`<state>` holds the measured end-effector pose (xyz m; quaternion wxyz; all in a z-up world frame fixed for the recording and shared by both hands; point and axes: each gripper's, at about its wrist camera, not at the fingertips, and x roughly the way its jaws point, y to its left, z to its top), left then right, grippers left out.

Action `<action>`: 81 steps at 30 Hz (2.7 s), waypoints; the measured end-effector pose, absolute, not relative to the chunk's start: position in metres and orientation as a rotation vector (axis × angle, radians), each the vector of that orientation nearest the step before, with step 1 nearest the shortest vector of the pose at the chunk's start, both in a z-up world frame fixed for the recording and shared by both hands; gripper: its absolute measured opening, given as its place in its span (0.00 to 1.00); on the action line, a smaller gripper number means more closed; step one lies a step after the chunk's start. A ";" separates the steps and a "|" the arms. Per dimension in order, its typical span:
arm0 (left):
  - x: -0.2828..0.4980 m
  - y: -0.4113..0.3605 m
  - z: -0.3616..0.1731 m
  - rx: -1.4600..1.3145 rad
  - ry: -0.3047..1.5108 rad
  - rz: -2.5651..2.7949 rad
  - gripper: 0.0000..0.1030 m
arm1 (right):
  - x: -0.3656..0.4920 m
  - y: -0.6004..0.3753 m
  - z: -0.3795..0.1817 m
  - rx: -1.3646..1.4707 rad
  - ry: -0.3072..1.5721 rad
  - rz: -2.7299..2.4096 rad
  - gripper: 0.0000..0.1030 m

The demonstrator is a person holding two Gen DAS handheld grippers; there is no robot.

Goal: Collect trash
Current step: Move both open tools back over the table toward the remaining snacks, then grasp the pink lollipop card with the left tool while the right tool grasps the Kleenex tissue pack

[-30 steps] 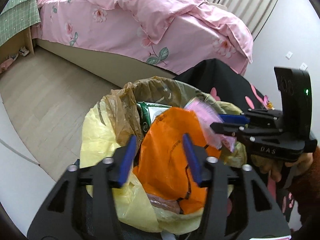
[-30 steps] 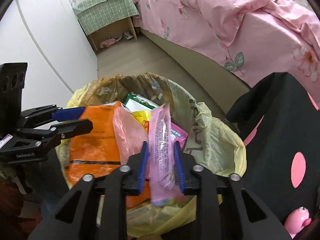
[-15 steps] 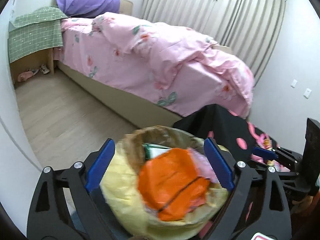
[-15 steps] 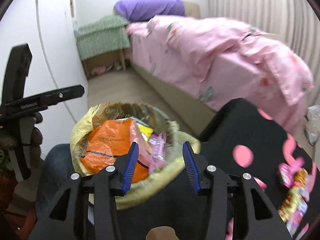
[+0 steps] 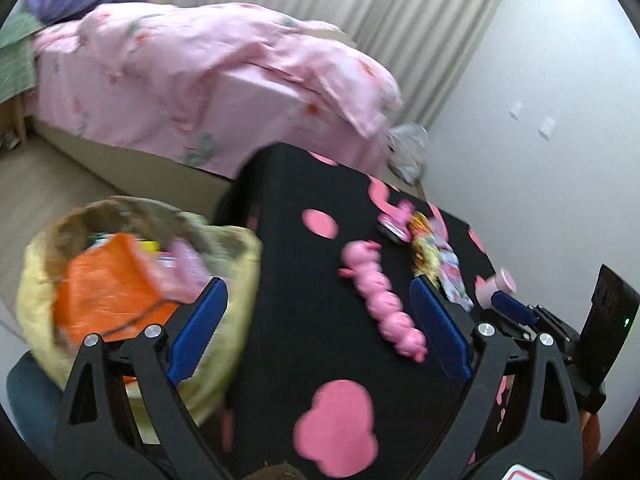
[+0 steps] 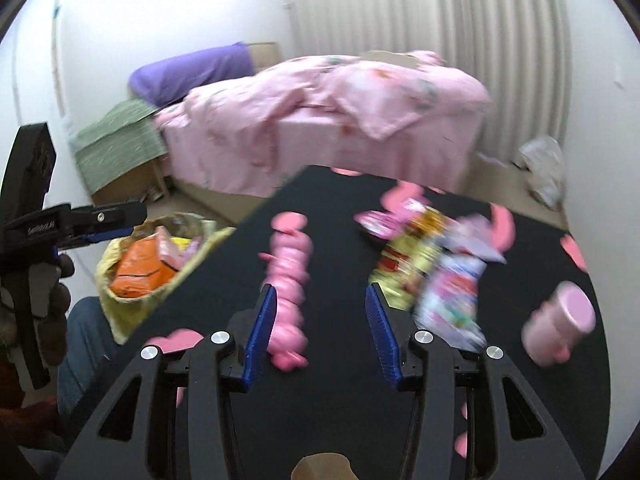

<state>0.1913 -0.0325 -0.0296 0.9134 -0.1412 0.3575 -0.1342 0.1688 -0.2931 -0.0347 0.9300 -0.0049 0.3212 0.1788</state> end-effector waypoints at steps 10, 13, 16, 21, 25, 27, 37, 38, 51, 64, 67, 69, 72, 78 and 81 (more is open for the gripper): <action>0.216 -0.121 -0.030 -0.137 0.712 -0.461 0.66 | 0.147 -0.372 -0.057 0.103 0.630 0.287 0.51; 0.225 -0.148 -0.031 -0.049 0.722 -0.460 0.61 | 0.144 -0.379 -0.064 0.099 0.630 0.280 0.51; 0.234 -0.165 -0.035 -0.031 0.722 -0.480 0.64 | 0.144 -0.382 -0.071 0.102 0.648 0.298 0.51; 0.258 -0.178 -0.042 -0.066 0.746 -0.553 0.91 | 0.145 -0.385 -0.074 0.076 0.680 0.286 0.51; 0.282 -0.190 -0.053 -0.034 0.835 -0.625 0.91 | 0.142 -0.390 -0.074 0.055 0.671 0.253 0.51; 0.284 -0.196 -0.054 0.000 0.834 -0.620 0.91 | 0.143 -0.393 -0.077 0.061 0.684 0.249 0.51; 0.292 -0.202 -0.066 0.120 0.823 -0.565 0.91 | 0.149 -0.382 -0.097 0.018 0.756 0.255 0.51; 0.294 -0.200 -0.066 0.123 0.829 -0.569 0.89 | 0.149 -0.382 -0.097 0.017 0.754 0.247 0.51; 0.353 -0.179 -0.090 0.049 0.973 -0.654 0.56 | 0.158 -0.378 -0.100 0.006 0.785 0.249 0.51; 0.395 -0.218 -0.099 0.285 1.037 -0.498 0.45 | 0.165 -0.374 -0.108 0.006 0.823 0.250 0.51; 0.384 -0.206 -0.092 0.214 1.028 -0.517 0.17 | 0.167 -0.373 -0.104 0.004 0.814 0.238 0.51; 0.372 -0.192 -0.081 0.153 0.996 -0.524 0.17 | 0.172 -0.370 -0.098 -0.016 0.795 0.216 0.51; 0.352 -0.178 -0.069 0.100 0.972 -0.534 0.15 | 0.183 -0.370 -0.090 -0.011 0.769 0.185 0.51; 0.320 -0.161 -0.061 0.102 0.928 -0.533 0.15 | 0.233 -0.358 -0.068 -0.013 0.736 0.121 0.51; 0.319 -0.157 -0.062 0.100 0.903 -0.514 0.19 | 0.260 -0.347 -0.065 -0.021 0.730 0.118 0.51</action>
